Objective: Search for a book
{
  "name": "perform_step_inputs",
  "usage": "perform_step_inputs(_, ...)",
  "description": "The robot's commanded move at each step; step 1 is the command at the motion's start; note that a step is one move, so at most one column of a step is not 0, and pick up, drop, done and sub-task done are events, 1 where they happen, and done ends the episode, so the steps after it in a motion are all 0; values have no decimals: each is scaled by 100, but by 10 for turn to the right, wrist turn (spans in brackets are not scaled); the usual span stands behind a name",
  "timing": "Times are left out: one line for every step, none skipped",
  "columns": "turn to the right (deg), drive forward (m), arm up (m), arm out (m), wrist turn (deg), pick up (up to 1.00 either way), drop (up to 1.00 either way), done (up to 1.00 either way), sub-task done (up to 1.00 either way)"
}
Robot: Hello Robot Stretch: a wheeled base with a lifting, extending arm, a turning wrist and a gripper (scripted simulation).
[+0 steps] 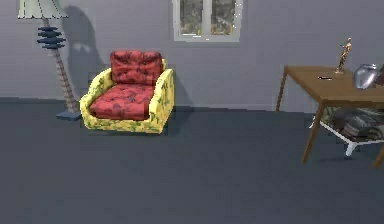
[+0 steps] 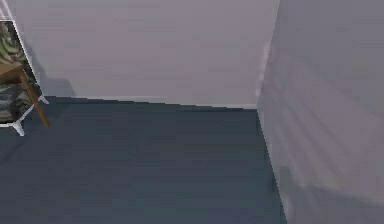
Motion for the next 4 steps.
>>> perform_step_inputs(-120,0,0,0,0,0,0,0,0)
perform_step_inputs(0,90,0,0,0,0,0,0,0)
perform_step_inputs(-450,0,0,0,0,0,0,0,0)
perform_step_inputs(-150,0,0,0,0,0,0,0,0)
